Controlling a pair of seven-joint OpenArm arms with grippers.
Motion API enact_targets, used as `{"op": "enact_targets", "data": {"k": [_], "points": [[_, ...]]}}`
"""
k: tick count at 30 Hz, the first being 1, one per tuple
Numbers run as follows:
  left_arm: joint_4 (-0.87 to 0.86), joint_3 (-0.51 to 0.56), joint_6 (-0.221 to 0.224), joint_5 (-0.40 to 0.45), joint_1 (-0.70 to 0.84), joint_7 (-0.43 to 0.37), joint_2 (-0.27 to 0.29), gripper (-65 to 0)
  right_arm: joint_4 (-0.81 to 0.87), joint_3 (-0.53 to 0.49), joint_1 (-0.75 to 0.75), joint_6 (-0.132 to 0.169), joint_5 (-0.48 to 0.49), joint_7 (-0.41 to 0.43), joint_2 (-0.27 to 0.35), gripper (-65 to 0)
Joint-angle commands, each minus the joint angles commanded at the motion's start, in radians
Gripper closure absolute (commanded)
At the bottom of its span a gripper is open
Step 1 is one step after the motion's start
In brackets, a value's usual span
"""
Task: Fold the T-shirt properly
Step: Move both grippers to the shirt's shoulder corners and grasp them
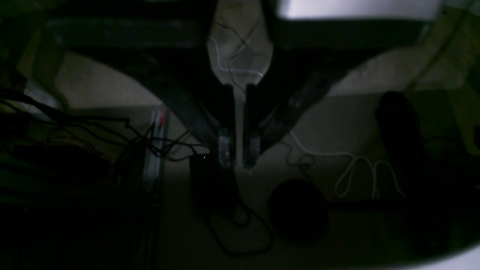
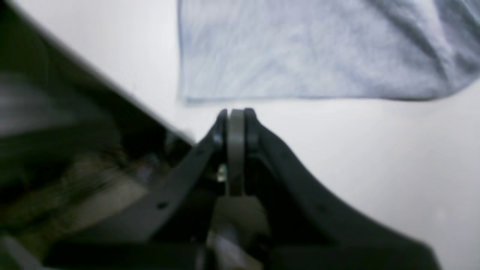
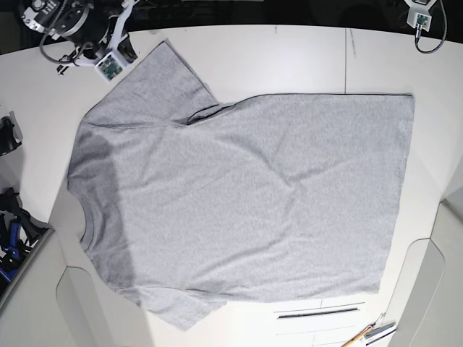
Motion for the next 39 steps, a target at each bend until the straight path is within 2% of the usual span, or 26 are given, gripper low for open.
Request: {"op": "enact_targets", "data": {"k": [2,6,8,10,14,18,20,24,26,29,34,39], "points": [[0.025,-0.001,0.000,-0.011,0.000,0.000,0.000,-7.4,-0.001,0.126,0.000,0.052,0.108,-0.016,-0.052,0.0],[0.068,-0.001,0.000,-0.026,0.000,-0.001,0.000,-7.4,-0.010,0.347,0.000,0.104,0.289,-0.048,-0.150,0.0],[0.091,-0.001,0.001,-0.026,-0.005,-0.001,0.000,-7.4,-0.035,0.429,0.000,0.103,0.334,-0.055,-0.189,0.0],[0.111,-0.001,0.001,-0.026,-0.024,0.003,0.000,-7.4,-0.081,0.494,0.002,0.089,0.336,-0.055,-0.228,0.0],[0.119,-0.001,0.001,-0.025,-0.107,0.089,0.000,-7.4,-0.204,0.583,0.044,0.090,0.335,-0.058,-0.296,0.0],[0.119,-0.001,0.005,-0.021,-0.183,0.178,0.000,-7.4,-0.314,0.612,0.102,0.103,0.335,-0.088,-0.328,-0.5],[0.119,-0.001,0.004,-0.008,-0.210,0.200,0.000,-8.1,-0.344,0.612,0.127,0.121,0.336,-0.111,-0.337,-6.9],[0.119,-0.001,0.004,0.059,-0.235,0.192,-0.006,-23.2,-0.352,0.611,0.133,0.131,0.340,-0.129,-0.339,-26.8],[0.119,-0.001,0.004,0.058,-0.241,0.171,-0.021,-25.8,-0.352,0.610,0.132,0.131,0.351,-0.148,-0.344,-32.8],[0.119,-0.001,0.005,0.058,-0.267,0.169,-0.031,-25.8,-0.365,0.598,0.133,0.136,0.370,-0.159,-0.346,-33.0],[0.118,-0.003,0.047,0.058,-0.305,0.171,-0.031,-25.8,-0.444,0.593,0.133,0.182,0.425,-0.159,-0.349,-33.0],[0.110,-0.060,0.050,0.014,-0.342,0.156,-0.034,-25.8,-0.486,0.593,0.133,0.229,0.475,-0.160,-0.349,-33.0]]}}
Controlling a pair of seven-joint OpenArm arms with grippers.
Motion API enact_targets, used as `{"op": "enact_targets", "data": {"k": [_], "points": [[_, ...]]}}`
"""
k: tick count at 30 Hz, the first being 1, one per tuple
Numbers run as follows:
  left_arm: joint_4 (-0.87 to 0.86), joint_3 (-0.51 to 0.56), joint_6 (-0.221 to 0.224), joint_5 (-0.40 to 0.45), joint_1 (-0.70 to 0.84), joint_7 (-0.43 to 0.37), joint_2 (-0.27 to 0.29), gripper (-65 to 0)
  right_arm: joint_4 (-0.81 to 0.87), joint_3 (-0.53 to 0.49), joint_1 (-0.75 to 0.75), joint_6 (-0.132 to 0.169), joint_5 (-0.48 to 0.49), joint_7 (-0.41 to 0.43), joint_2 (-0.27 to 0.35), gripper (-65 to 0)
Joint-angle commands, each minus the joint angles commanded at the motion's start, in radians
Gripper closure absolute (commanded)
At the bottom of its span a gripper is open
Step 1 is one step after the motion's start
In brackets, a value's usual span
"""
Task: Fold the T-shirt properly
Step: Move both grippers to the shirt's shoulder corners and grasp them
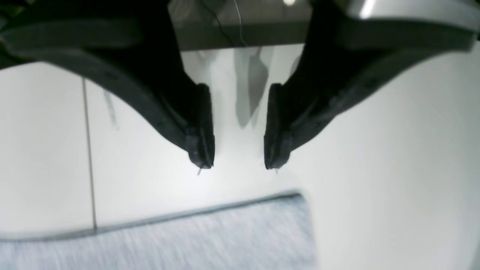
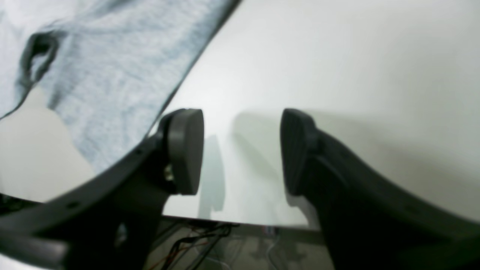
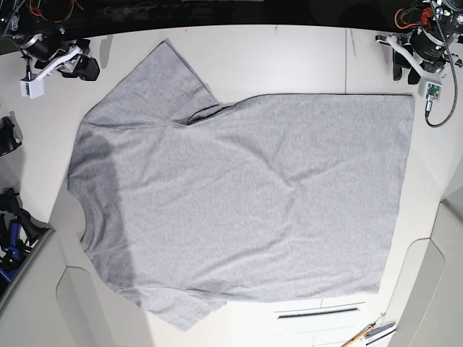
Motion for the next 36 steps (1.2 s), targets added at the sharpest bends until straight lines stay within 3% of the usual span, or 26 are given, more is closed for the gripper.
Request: {"op": "enact_targets", "data": {"k": [6,10,16,19,25,30,33,36], "points": [[-0.160,-0.101,-0.004,-0.119,-0.112,0.001,-0.018,-25.8,0.000,0.000,0.000,0.002,0.013,-0.003,-0.001,-33.0],[-0.291,-0.103,-0.053,-0.189,-0.188,0.039,-0.034,-25.8,0.000,0.000,0.000,0.011,0.019,-0.006,-0.001,-33.0],[-0.410,-0.103,-0.058,-0.283,-0.259,0.085,-0.033,-25.8,0.000,0.000,0.000,0.011,0.019,-0.007,-0.001,-33.0],[-0.418,-0.103,-0.098,-0.338,-0.259,0.090,-0.033,-25.8,0.000,0.000,0.000,0.011,0.019,-0.007,-0.015,-33.0],[-0.418,-0.103,-0.101,-0.372,-0.259,0.106,-0.033,-25.8,0.000,0.000,0.000,0.041,0.081,-0.032,-0.073,-33.0],[-0.418,-0.136,-0.103,-0.457,-0.259,0.113,-0.033,-25.8,0.000,0.000,0.000,0.041,0.090,-0.032,-0.078,-33.0],[-0.418,-0.179,-0.132,-0.505,-0.259,0.122,-0.033,-25.8,-0.001,0.000,0.001,0.060,0.116,-0.038,-0.101,-33.0],[-0.418,-0.182,-0.134,-0.511,-0.259,0.135,-0.032,-25.8,-0.001,0.000,0.006,0.060,0.118,-0.039,-0.124,-33.0]]}}
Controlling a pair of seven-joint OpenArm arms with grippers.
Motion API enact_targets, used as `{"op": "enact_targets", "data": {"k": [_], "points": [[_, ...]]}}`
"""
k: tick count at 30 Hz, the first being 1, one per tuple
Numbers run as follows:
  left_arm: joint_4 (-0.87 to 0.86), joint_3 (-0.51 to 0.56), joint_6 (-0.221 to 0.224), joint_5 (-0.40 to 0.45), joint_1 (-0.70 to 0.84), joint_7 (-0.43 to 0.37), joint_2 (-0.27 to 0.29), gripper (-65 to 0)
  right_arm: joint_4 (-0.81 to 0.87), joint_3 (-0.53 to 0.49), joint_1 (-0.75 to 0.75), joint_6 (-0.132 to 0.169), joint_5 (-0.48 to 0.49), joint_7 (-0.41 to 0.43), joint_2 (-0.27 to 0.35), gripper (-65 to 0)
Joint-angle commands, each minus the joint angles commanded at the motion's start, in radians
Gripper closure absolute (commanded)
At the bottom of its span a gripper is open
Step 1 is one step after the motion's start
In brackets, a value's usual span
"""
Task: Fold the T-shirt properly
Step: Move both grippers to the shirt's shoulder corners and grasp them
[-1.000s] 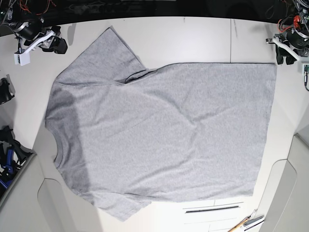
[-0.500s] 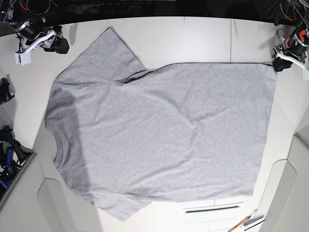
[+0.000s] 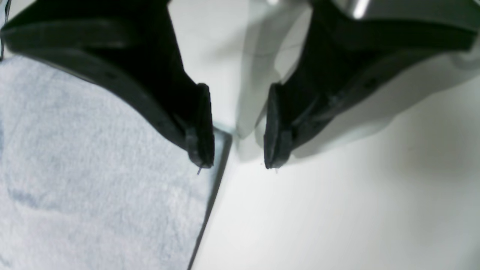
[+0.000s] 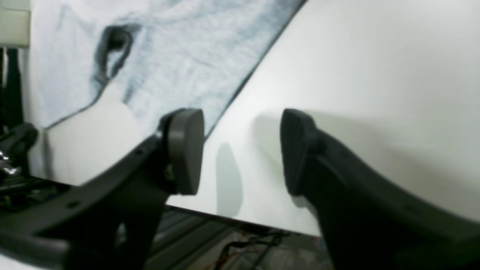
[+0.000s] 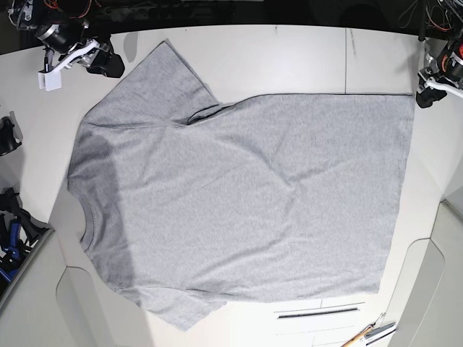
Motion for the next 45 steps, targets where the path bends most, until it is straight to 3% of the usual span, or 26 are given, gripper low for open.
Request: {"op": "enact_targets", "data": {"k": [17,22,29,38,43,45], "points": [[-0.034,0.003,-0.014,-0.042,0.001,0.062,0.002,-25.8,-0.004,-0.053,0.058,0.007,0.008,-0.001,-0.035,-33.0],[-0.061,0.010,-0.041,-0.076,0.000,0.068,0.002,-25.8,-0.021,-0.059,0.064,0.007,0.008,0.003,-0.068,-33.0],[-0.062,0.070,-0.043,-0.073,-0.002,0.040,0.002,-25.8,-0.021,-0.109,0.066,0.008,0.008,0.014,-0.071,-33.0],[-0.062,0.074,-0.043,-0.062,-0.023,0.038,0.005,-25.8,-0.021,-0.148,0.066,0.007,-0.019,0.034,-0.071,-32.9],[-0.062,0.074,-0.043,-0.062,-0.023,0.037,0.005,-25.3,-0.021,-0.148,0.066,0.008,-0.095,0.059,-0.071,-32.7],[-0.062,0.074,-0.043,-0.061,-0.023,0.022,0.004,-25.3,-0.021,-0.148,0.066,0.021,-0.102,0.076,-0.071,-32.7]]}}
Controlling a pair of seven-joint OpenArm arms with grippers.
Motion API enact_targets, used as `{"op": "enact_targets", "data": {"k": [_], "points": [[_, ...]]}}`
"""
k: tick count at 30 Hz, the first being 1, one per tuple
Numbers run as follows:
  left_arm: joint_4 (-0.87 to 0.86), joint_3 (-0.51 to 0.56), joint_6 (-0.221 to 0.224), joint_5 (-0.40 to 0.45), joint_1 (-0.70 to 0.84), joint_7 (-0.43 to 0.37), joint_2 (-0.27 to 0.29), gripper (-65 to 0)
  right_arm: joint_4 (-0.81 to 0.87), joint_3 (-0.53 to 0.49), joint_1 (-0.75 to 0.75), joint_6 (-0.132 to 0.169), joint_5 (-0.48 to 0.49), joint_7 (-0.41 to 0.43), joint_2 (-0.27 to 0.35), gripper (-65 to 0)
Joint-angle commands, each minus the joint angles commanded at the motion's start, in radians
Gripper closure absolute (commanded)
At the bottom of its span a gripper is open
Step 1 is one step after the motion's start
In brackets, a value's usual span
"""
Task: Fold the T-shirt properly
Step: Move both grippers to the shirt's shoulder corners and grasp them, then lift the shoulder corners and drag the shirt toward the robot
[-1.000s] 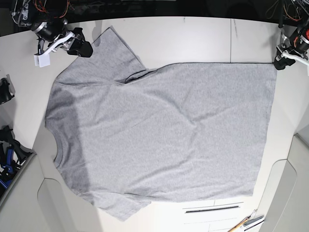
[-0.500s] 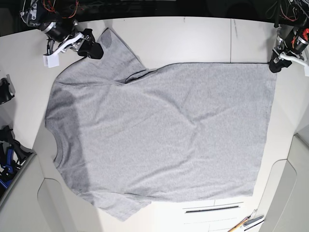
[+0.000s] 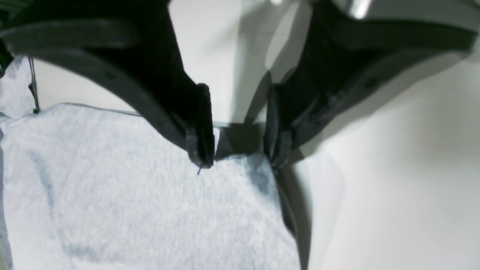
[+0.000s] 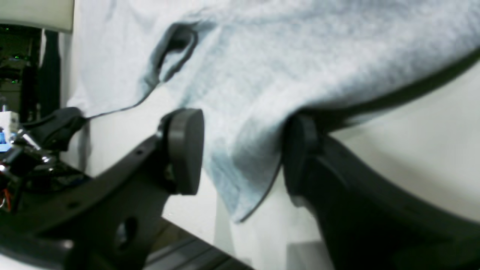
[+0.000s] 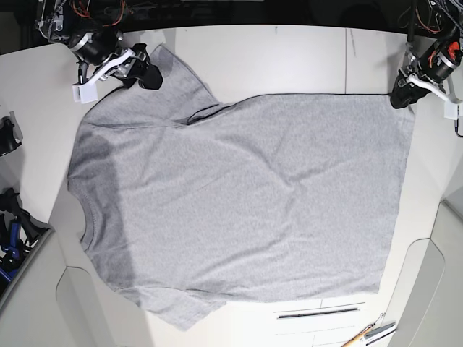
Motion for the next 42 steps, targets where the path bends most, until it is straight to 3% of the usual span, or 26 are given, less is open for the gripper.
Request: {"op": "enact_targets", "data": {"k": [3,6,8,10,12,13,15,17,19,22,24,26,32,42], "points": [[0.000,0.000,0.000,0.002,-0.005,-0.002,0.000,-25.3,0.000,0.000,0.000,0.028,-0.003,0.021,0.000,-29.7],[0.000,0.000,0.000,0.003,-0.005,-0.003,0.000,-25.3,0.000,0.000,0.000,0.028,-0.006,0.021,0.000,-15.0],[0.000,0.000,0.000,0.003,-0.005,-0.006,0.000,-23.7,0.000,0.000,0.003,0.028,-0.006,0.023,-0.001,-9.3],[0.000,0.000,0.000,0.015,-0.005,-0.029,0.000,-17.1,0.000,0.000,0.011,0.028,-0.010,0.024,0.000,-6.9],[0.000,0.000,0.000,0.048,-0.005,-0.062,0.000,-4.6,0.000,0.000,0.016,0.028,-0.010,0.024,0.000,0.0],[0.000,0.000,0.000,0.064,-0.005,-0.079,0.000,0.0,0.000,0.000,0.017,0.029,-0.010,0.024,0.000,0.0],[0.000,0.000,-0.023,0.077,-0.005,-0.108,0.000,0.0,0.000,0.000,0.017,0.060,-0.008,0.024,0.000,0.0],[0.000,0.000,-0.114,0.068,-0.005,-0.111,-0.003,0.0,0.001,0.001,0.016,0.084,0.012,0.006,0.000,0.0],[0.001,0.000,-0.120,0.060,-0.005,-0.095,-0.003,0.0,0.002,0.013,0.016,0.084,0.037,-0.034,0.000,0.0],[0.002,0.000,-0.121,0.058,-0.005,-0.065,-0.003,0.0,0.002,0.065,0.011,0.125,0.097,-0.072,0.000,0.0],[0.010,-0.002,-0.163,0.031,-0.002,-0.043,-0.003,0.0,0.002,0.117,0.007,0.136,0.145,-0.116,0.000,0.0],[0.026,-0.002,-0.163,-0.026,0.008,-0.028,-0.003,0.0,0.002,0.176,0.005,0.142,0.193,-0.170,0.001,0.0],[0.125,-0.002,-0.163,-0.174,0.063,0.087,-0.003,0.0,0.002,0.280,-0.055,0.165,0.300,-0.201,0.004,0.0],[0.198,-0.002,-0.163,-0.203,0.184,0.097,-0.003,0.0,0.002,0.387,-0.111,0.185,0.447,-0.301,0.009,0.0]]}}
